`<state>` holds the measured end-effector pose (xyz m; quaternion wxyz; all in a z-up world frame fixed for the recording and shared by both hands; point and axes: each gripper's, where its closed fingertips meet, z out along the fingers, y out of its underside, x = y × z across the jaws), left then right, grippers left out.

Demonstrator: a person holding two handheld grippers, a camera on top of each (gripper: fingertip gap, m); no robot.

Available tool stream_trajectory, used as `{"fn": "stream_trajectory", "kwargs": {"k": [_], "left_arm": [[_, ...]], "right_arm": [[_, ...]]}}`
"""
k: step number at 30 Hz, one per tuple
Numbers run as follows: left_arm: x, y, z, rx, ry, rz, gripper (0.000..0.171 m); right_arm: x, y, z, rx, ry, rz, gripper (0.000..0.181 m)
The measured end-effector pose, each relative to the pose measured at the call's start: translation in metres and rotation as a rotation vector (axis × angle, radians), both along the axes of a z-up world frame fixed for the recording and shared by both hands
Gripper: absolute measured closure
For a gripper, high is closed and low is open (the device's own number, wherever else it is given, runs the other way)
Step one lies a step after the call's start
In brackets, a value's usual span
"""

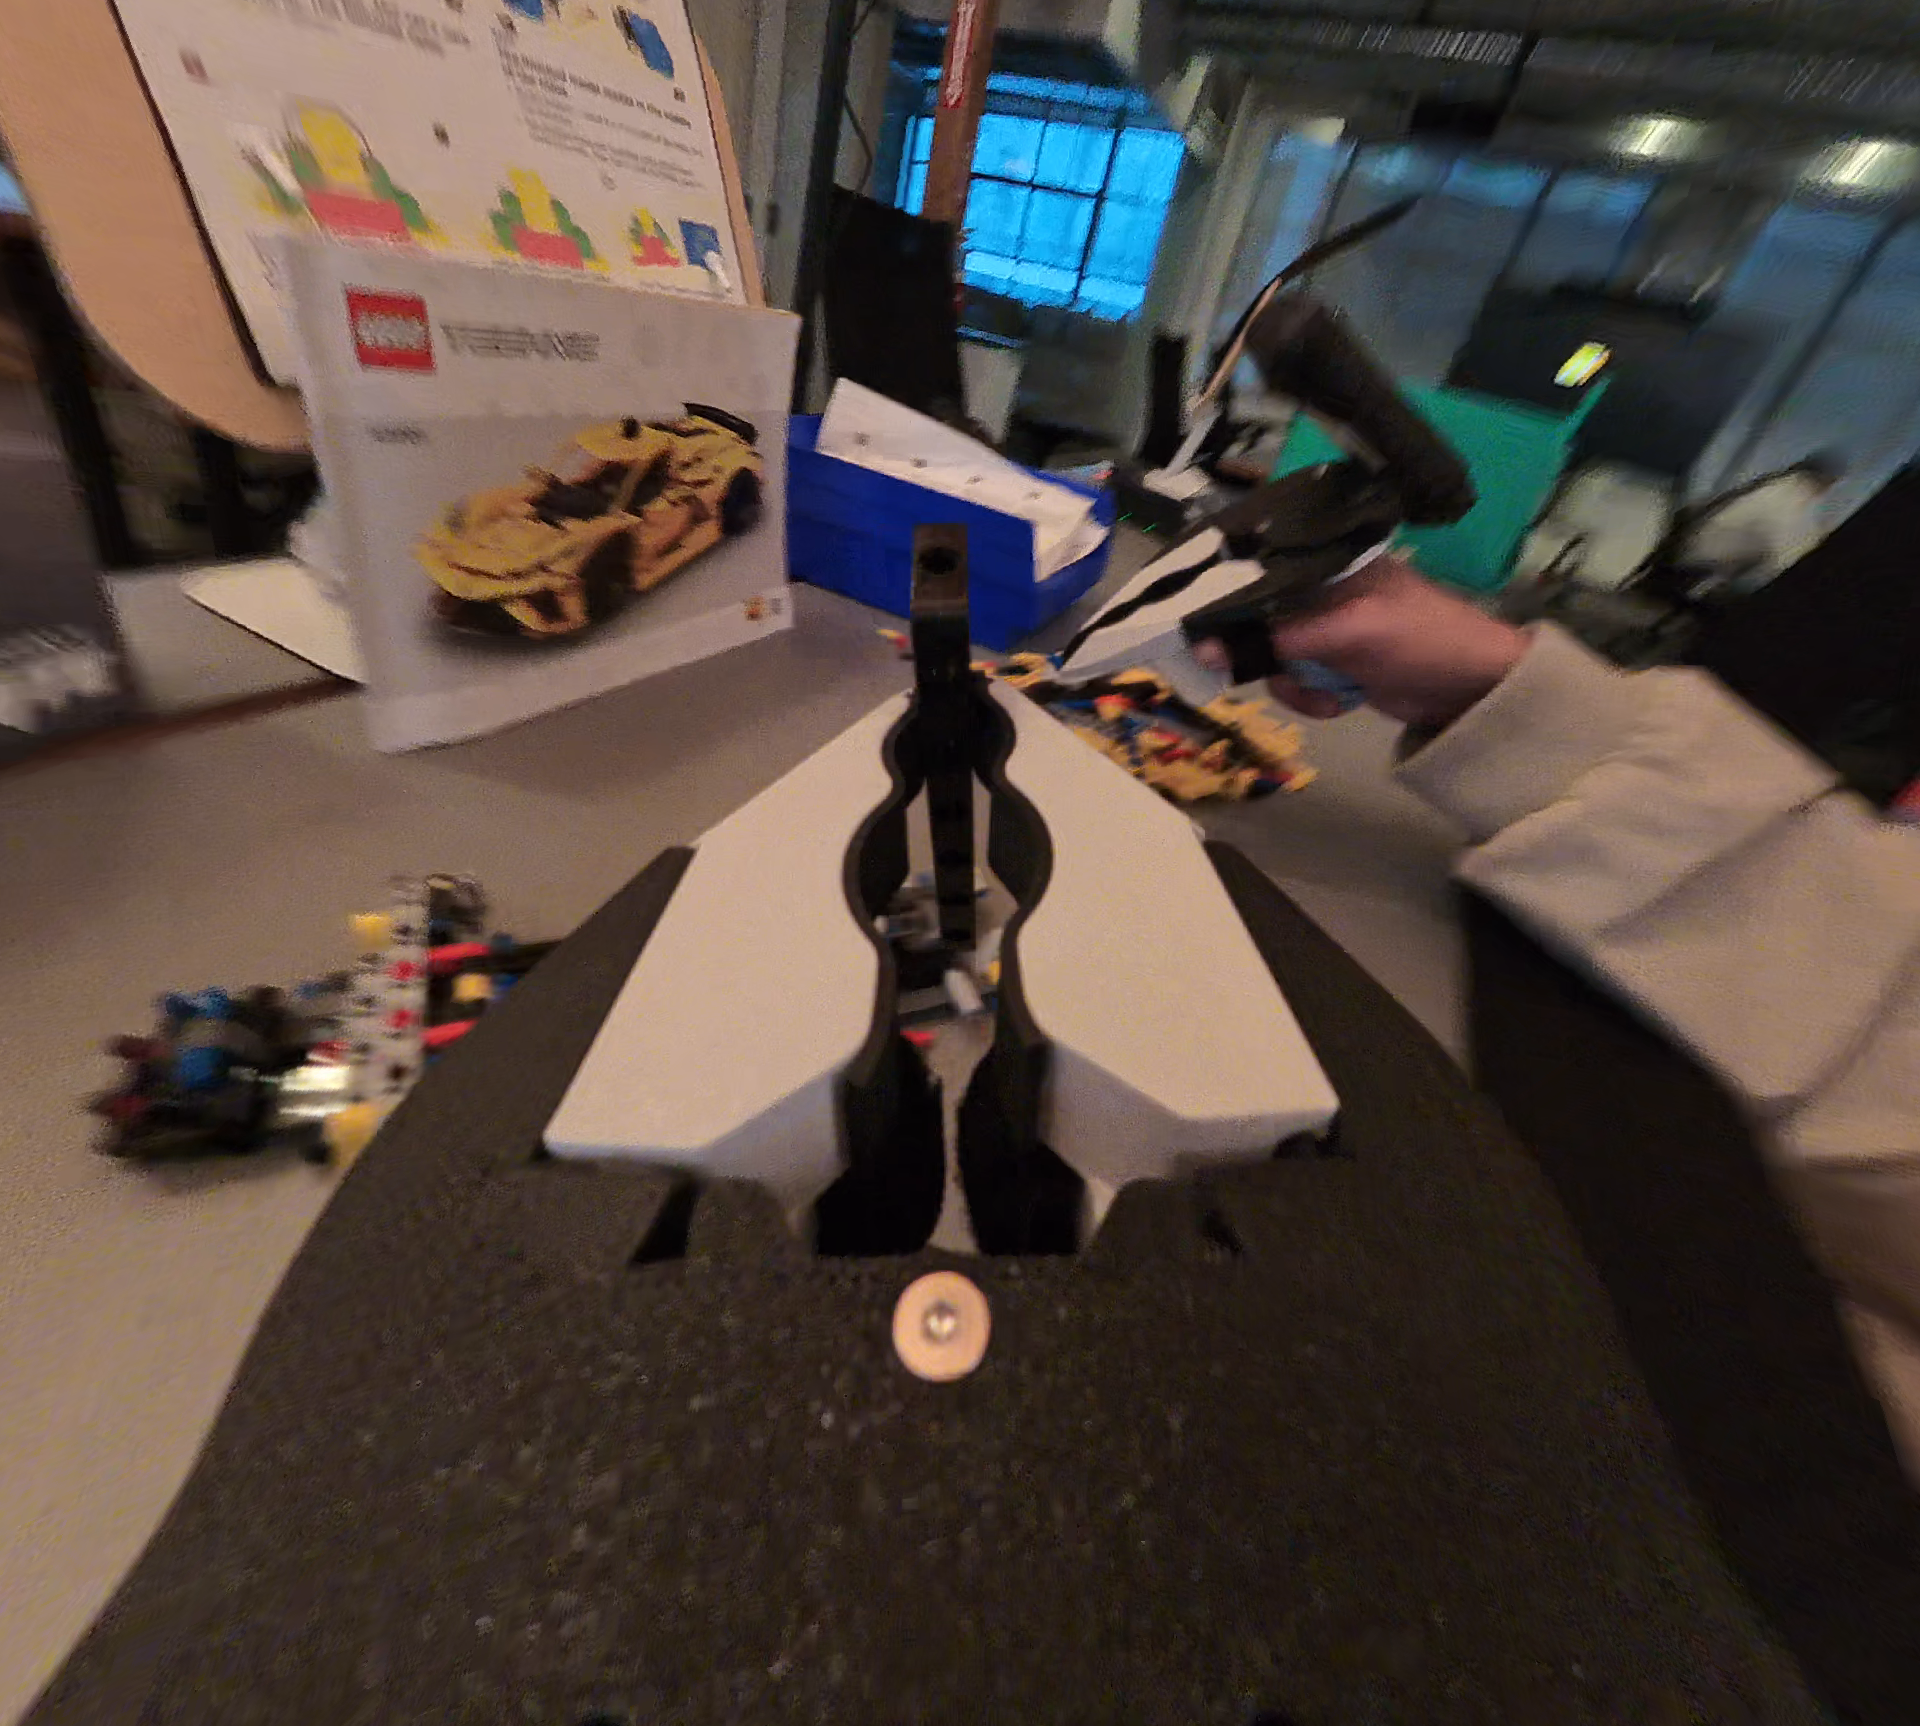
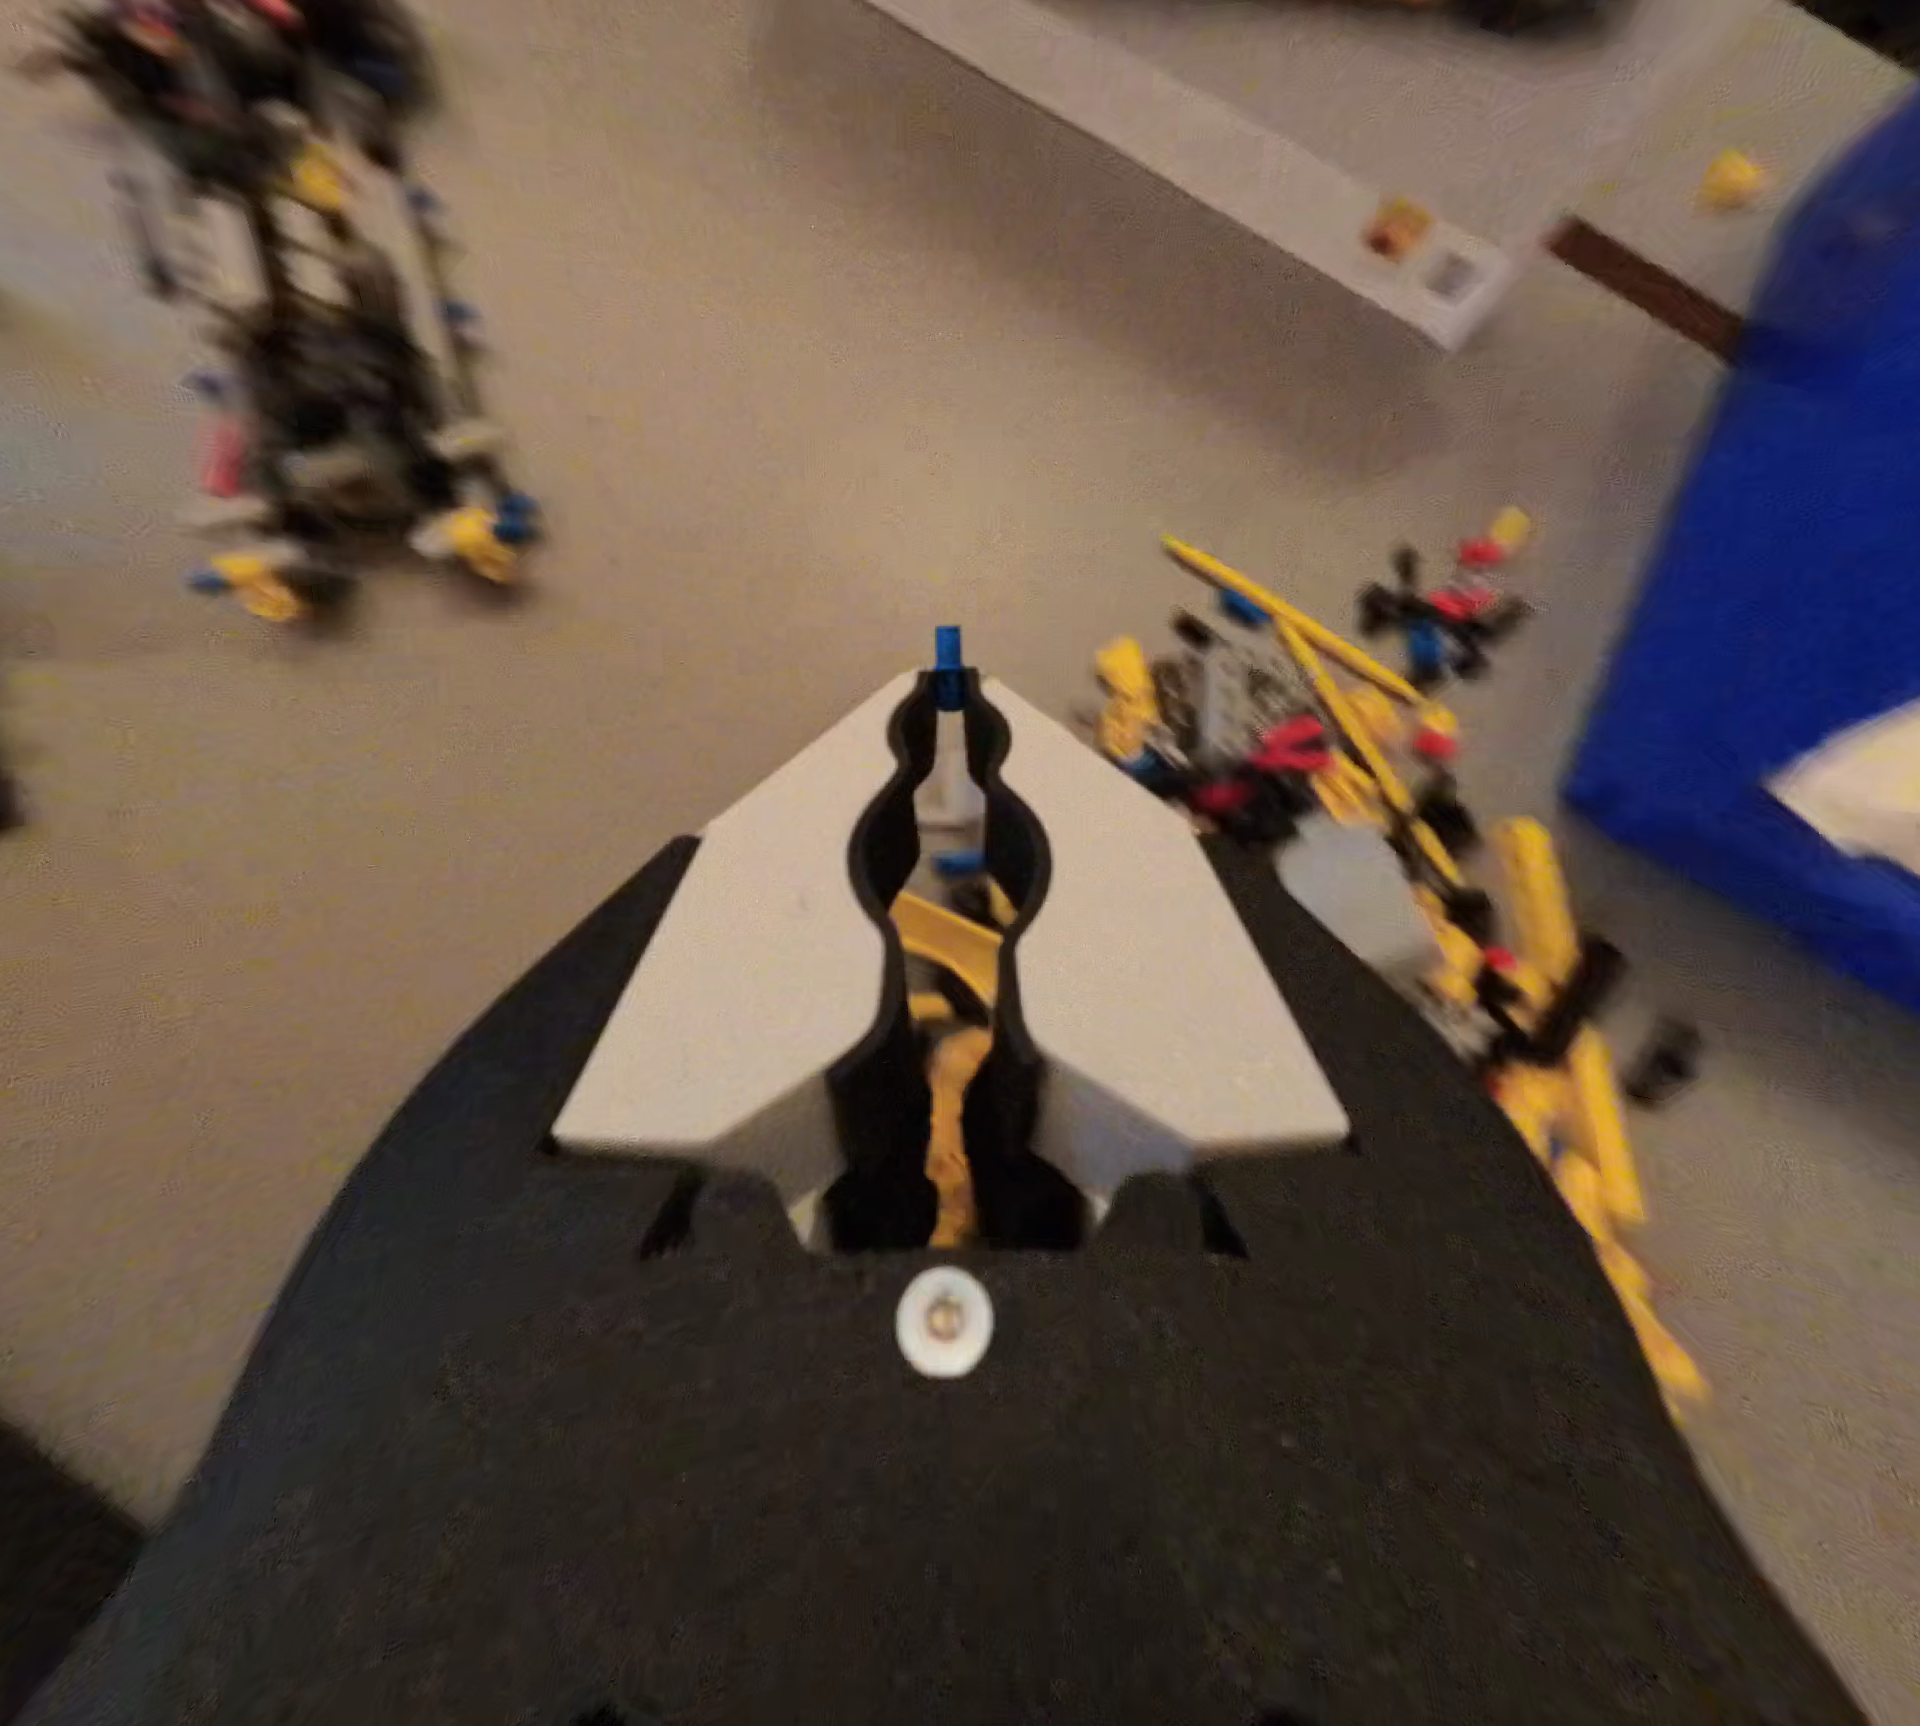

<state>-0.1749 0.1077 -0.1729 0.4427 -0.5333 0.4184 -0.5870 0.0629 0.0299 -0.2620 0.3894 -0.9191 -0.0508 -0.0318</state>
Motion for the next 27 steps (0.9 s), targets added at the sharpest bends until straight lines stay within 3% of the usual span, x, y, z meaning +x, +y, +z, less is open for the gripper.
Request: {"fn": "stream_trajectory", "kwargs": {"k": [3, 6, 8, 11, 13, 14, 16, 18, 21, 22, 24, 27], "left_arm": [[-0.002, -0.004, 0.006, -0.166, -0.062, -0.084, 0.164], [0.000, -0.006, 0.006, -0.239, -0.072, -0.106, 0.164], [0.001, -0.007, 0.007, -0.336, -0.099, -0.131, 0.164], [0.005, -0.002, 0.001, -0.485, -0.116, -0.145, 0.164], [0.007, 0.000, 0.000, -0.493, -0.127, -0.138, 0.164], [0.008, -0.002, -0.001, -0.482, -0.120, -0.140, 0.164], [0.010, -0.009, -0.003, -0.474, -0.105, -0.161, 0.164], [0.011, -0.016, -0.003, -0.474, -0.098, -0.192, 0.164], [0.010, -0.019, -0.004, -0.399, -0.064, -0.192, 0.162], [0.008, -0.015, -0.002, -0.346, -0.057, -0.167, 0.148], [-0.001, 0.002, 0.001, -0.220, -0.026, -0.093, 0.128], [-0.023, 0.038, 0.004, -0.045, 0.026, 0.065, 0.128]], "right_arm": [[0.040, -0.044, -0.027, -0.155, -0.025, -0.072, 0.161], [0.034, -0.047, -0.035, -0.103, -0.066, -0.030, 0.135], [-0.003, -0.023, -0.006, 0.105, -0.099, 0.030, 0.133], [-0.112, 0.011, 0.034, 0.337, 0.027, 0.184, 0.113], [-0.185, 0.027, 0.044, 0.411, 0.085, 0.289, 0.107], [-0.211, 0.034, 0.042, 0.413, 0.059, 0.318, 0.113], [-0.233, 0.047, 0.040, 0.431, -0.079, 0.317, 0.122], [-0.231, 0.055, 0.042, 0.474, -0.196, 0.249, 0.155], [-0.213, 0.050, 0.034, 0.375, -0.255, 0.208, 0.155], [-0.198, 0.045, 0.034, 0.341, -0.260, 0.187, 0.155], [-0.150, 0.032, 0.040, 0.315, -0.256, 0.109, 0.156], [-0.045, -0.008, 0.019, 0.110, -0.212, -0.081, 0.156]]}}
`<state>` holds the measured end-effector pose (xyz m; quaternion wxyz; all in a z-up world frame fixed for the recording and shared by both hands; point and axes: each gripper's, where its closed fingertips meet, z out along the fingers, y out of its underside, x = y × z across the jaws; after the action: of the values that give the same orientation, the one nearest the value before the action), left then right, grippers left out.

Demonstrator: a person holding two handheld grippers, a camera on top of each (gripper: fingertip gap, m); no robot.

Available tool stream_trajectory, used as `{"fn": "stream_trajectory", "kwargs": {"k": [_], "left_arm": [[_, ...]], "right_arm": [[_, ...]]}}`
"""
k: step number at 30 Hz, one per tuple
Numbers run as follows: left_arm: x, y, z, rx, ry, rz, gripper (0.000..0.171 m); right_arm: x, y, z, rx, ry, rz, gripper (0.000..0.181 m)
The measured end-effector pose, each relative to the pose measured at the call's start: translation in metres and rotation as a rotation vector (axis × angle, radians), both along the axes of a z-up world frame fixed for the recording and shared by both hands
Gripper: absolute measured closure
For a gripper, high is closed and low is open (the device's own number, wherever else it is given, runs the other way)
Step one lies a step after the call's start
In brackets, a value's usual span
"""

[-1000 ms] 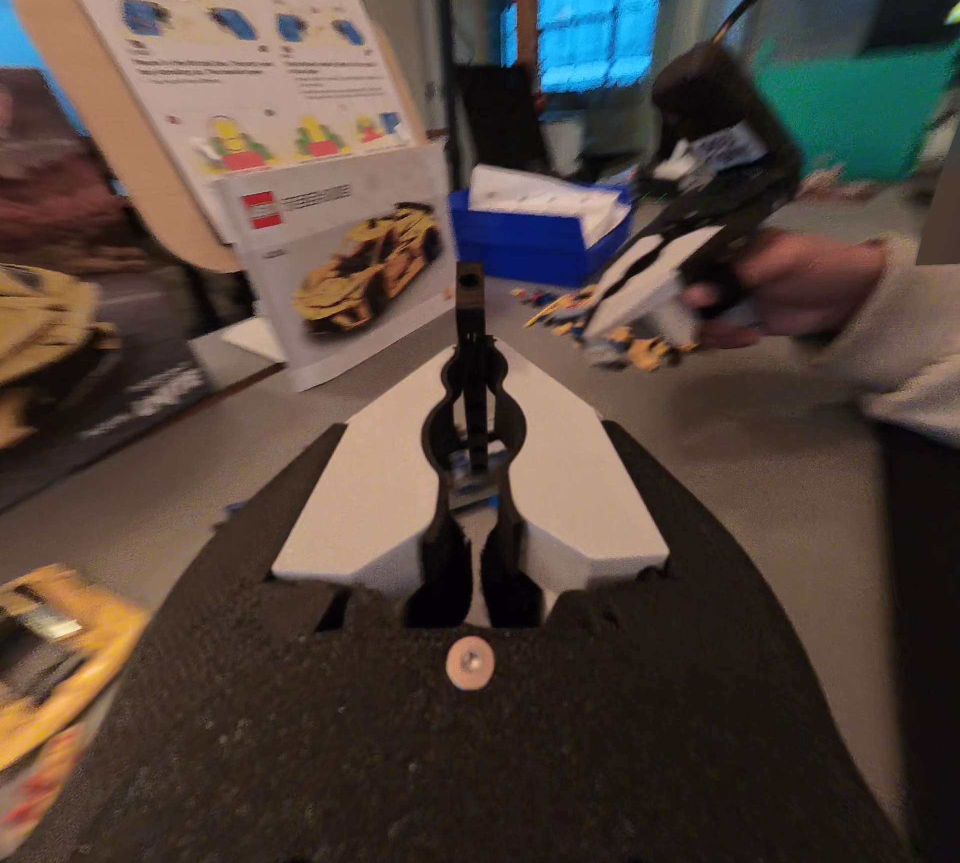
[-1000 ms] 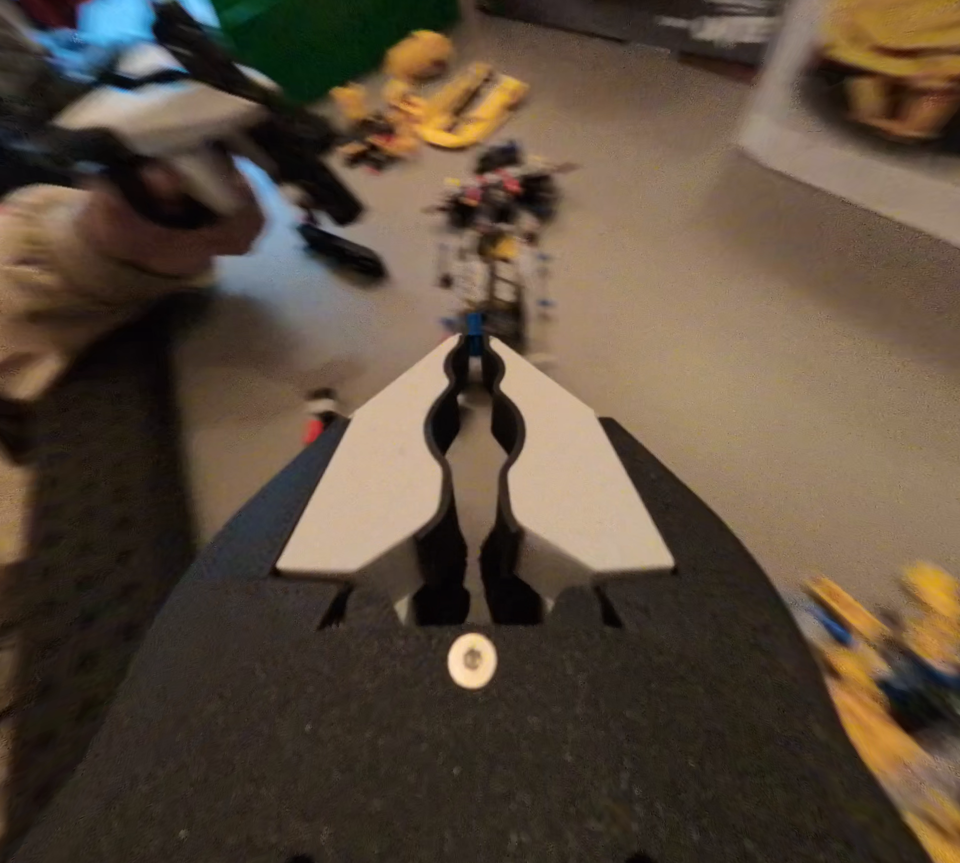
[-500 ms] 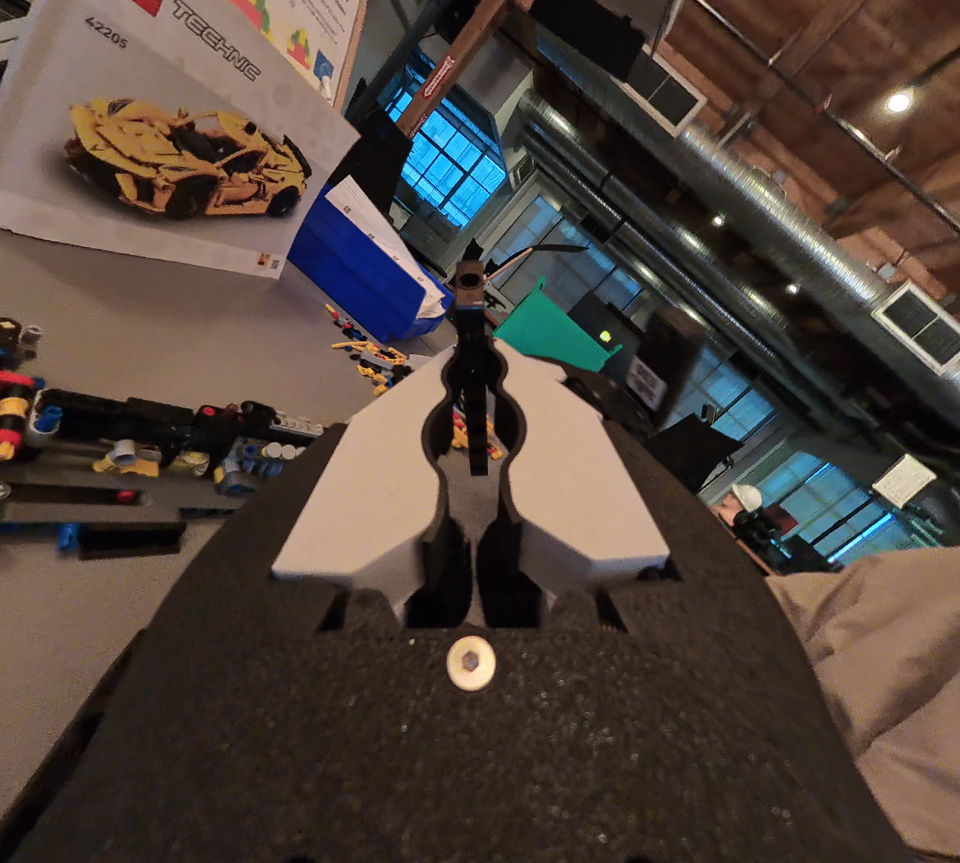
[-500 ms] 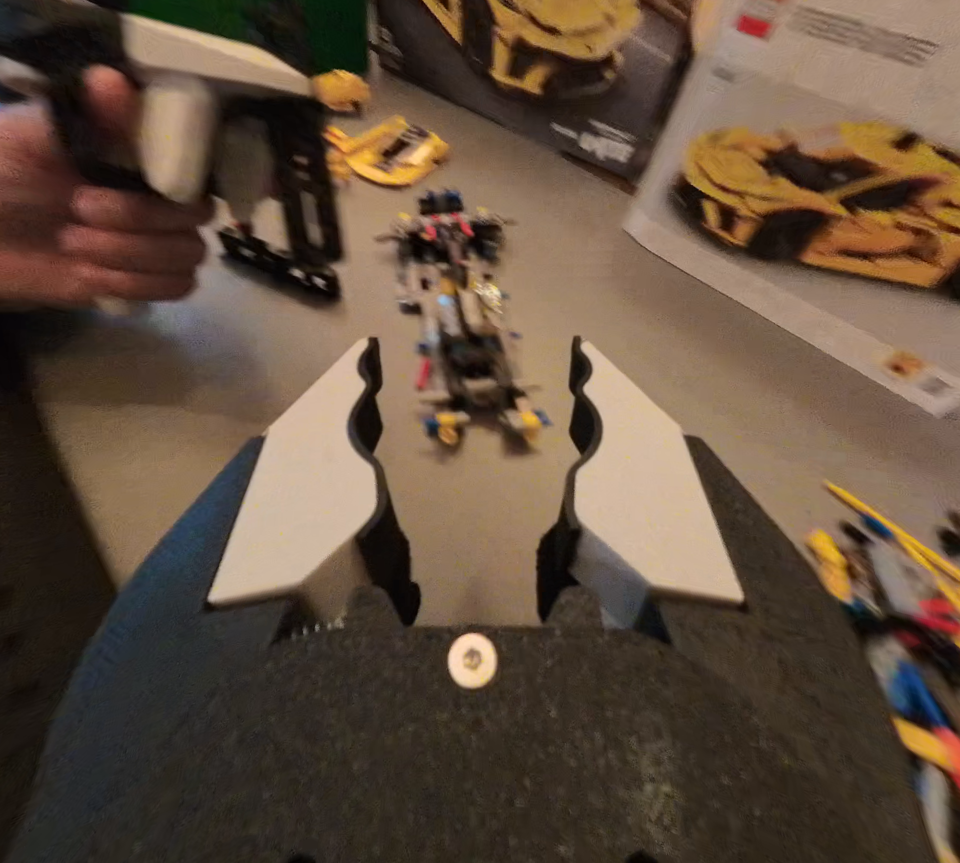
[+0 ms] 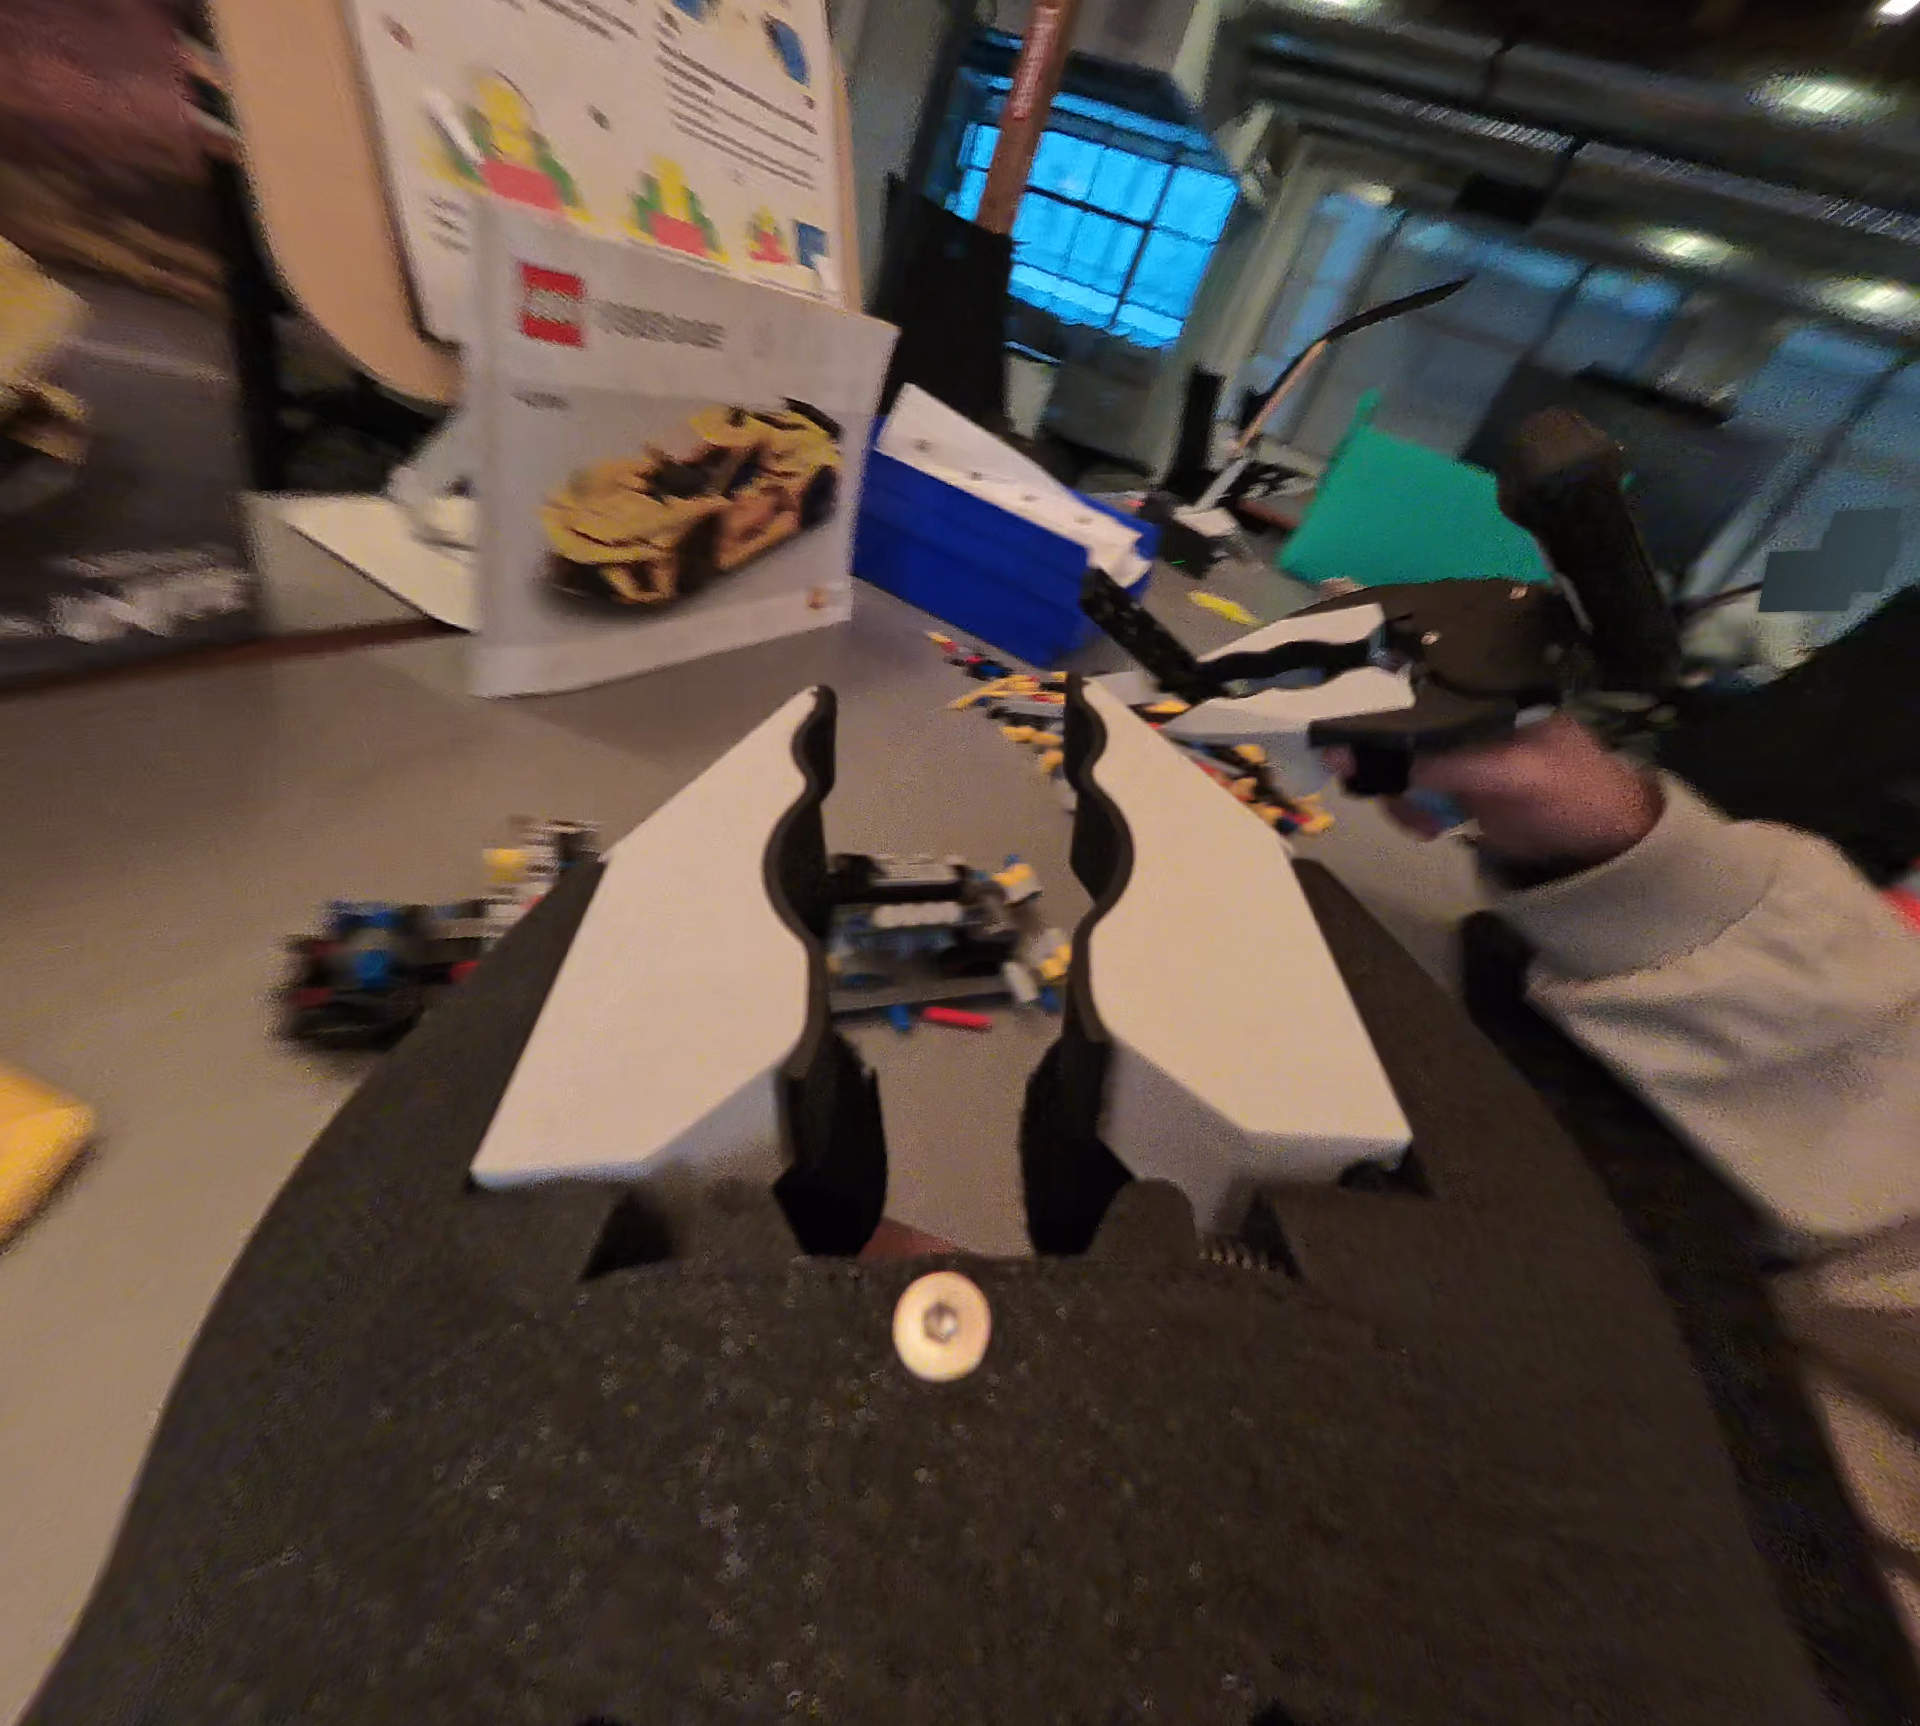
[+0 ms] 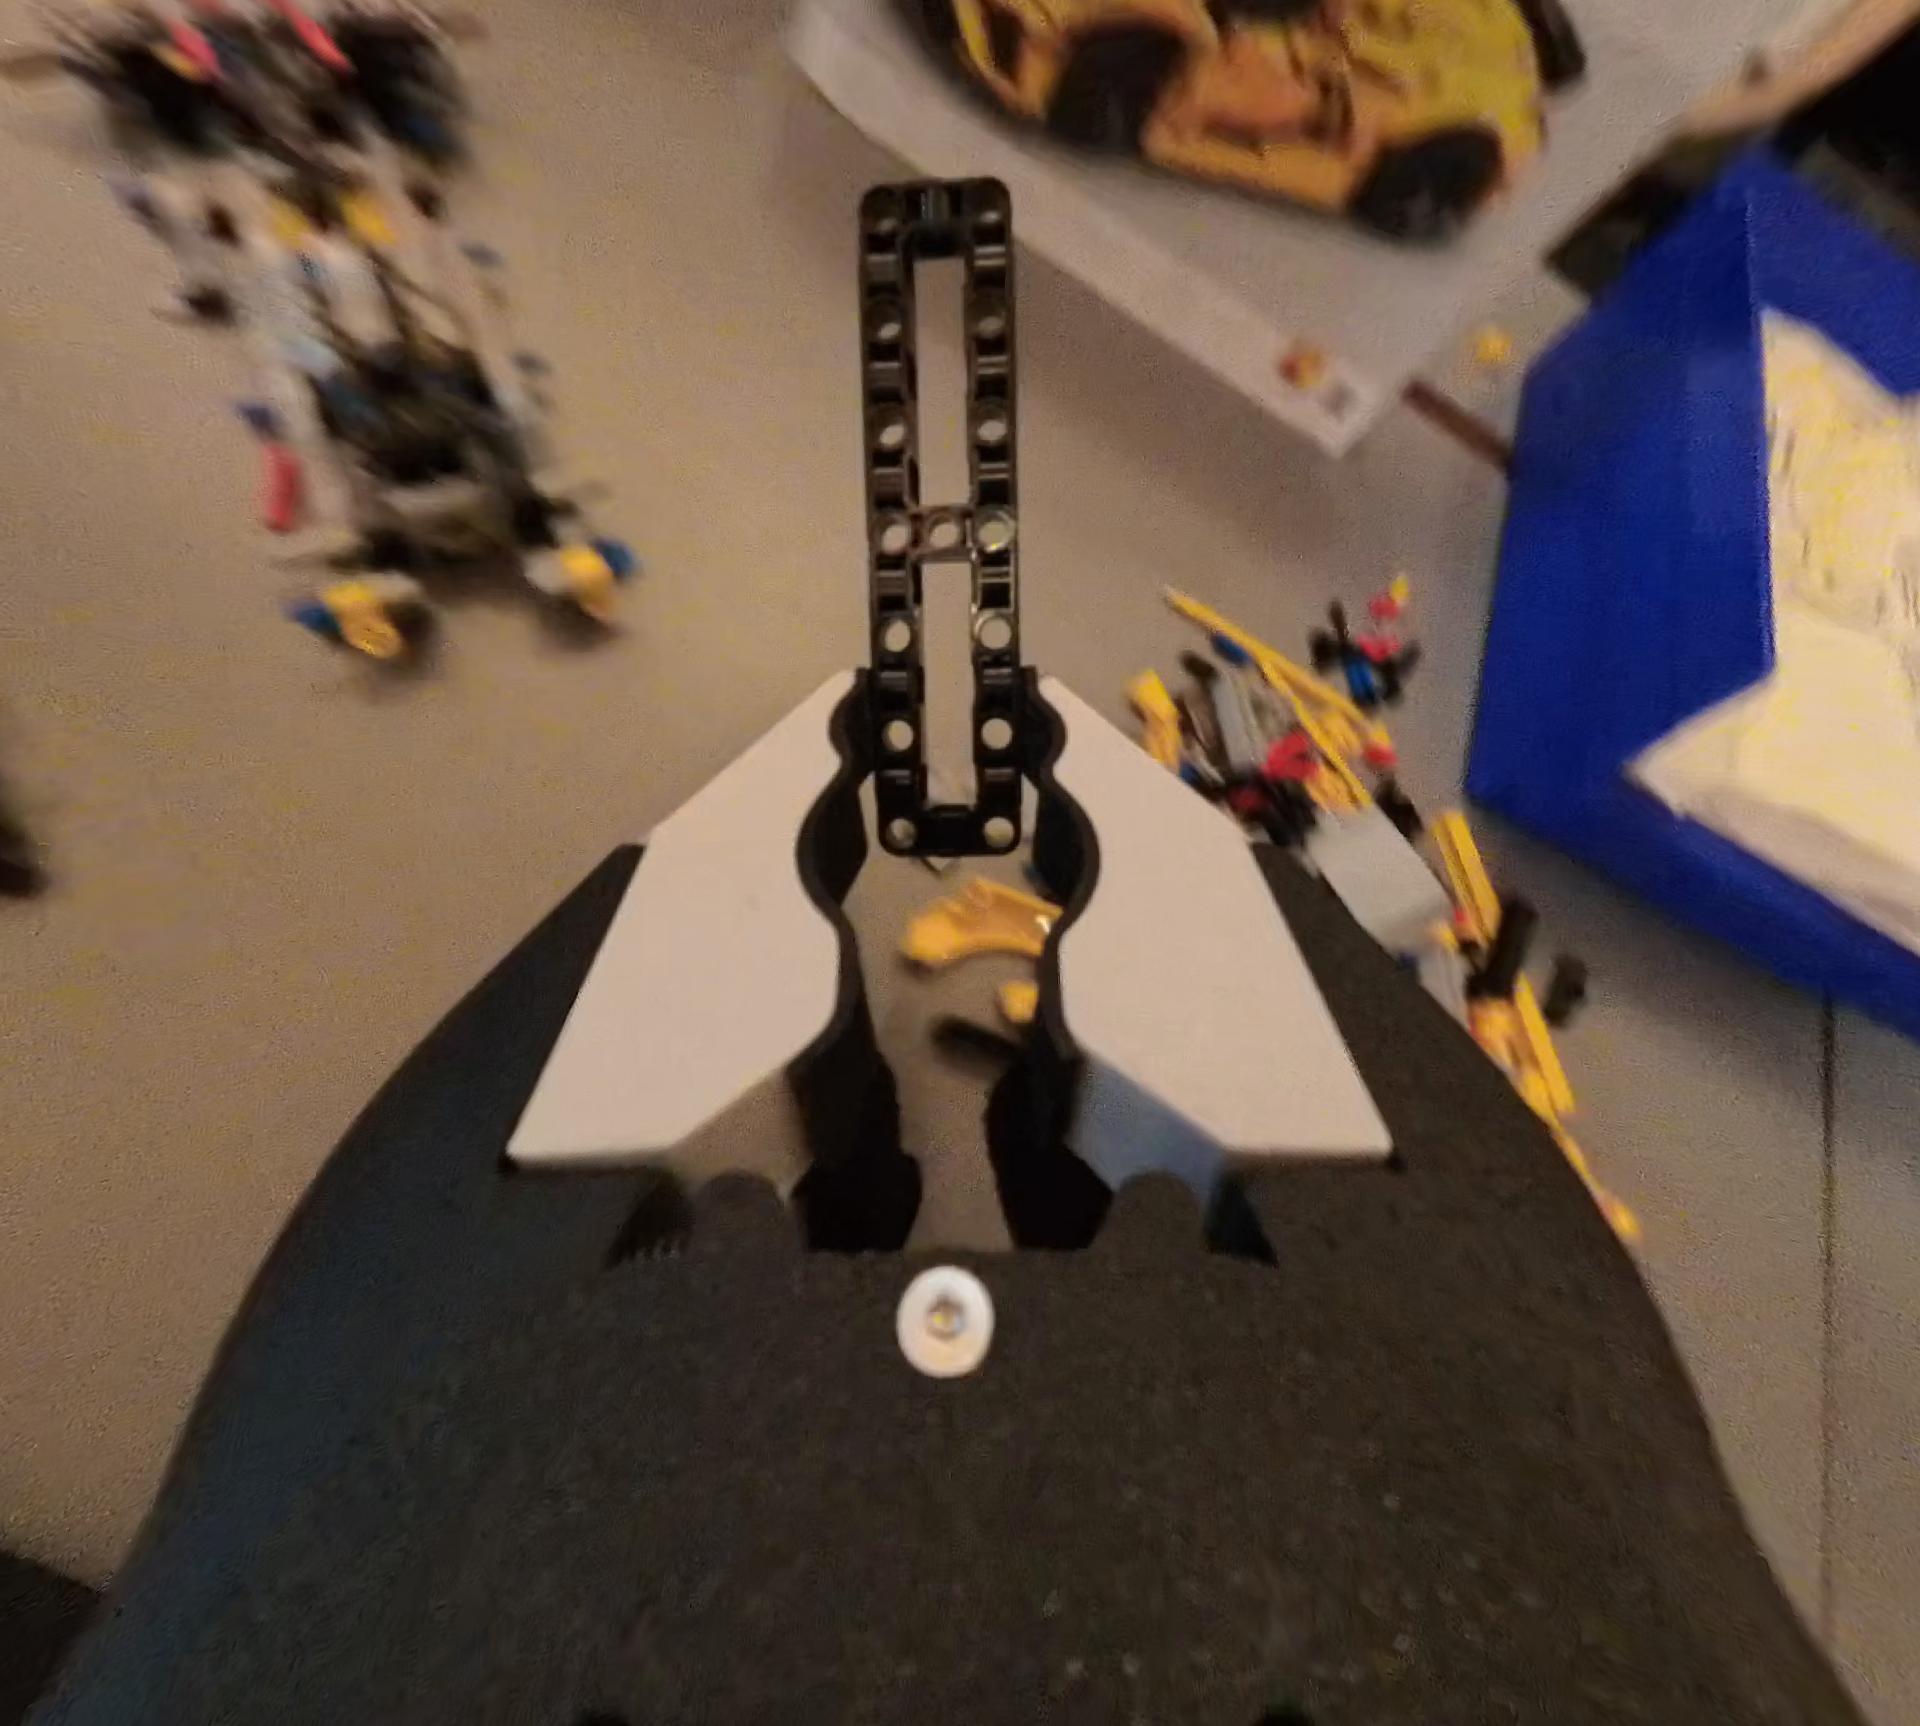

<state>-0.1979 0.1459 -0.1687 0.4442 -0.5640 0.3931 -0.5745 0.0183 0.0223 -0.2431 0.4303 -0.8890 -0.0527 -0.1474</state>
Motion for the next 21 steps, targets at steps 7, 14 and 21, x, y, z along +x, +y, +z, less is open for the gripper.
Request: {"fn": "stream_trajectory", "kwargs": {"k": [7, 14, 21], "left_arm": [[-0.003, -0.091, -0.115, 0.436, 0.620, -0.470, 0.135], [0.017, -0.125, -0.138, 0.532, 0.679, -0.528, 0.128], [0.028, -0.137, -0.155, 0.534, 0.722, -0.580, 0.152]], "right_arm": [[0.107, -0.061, -0.038, -0.144, 0.047, -0.146, 0.156], [0.074, -0.036, -0.007, 0.082, 0.061, -0.051, 0.142], [-0.086, 0.005, 0.027, 0.288, 0.600, 0.427, 0.148]]}}
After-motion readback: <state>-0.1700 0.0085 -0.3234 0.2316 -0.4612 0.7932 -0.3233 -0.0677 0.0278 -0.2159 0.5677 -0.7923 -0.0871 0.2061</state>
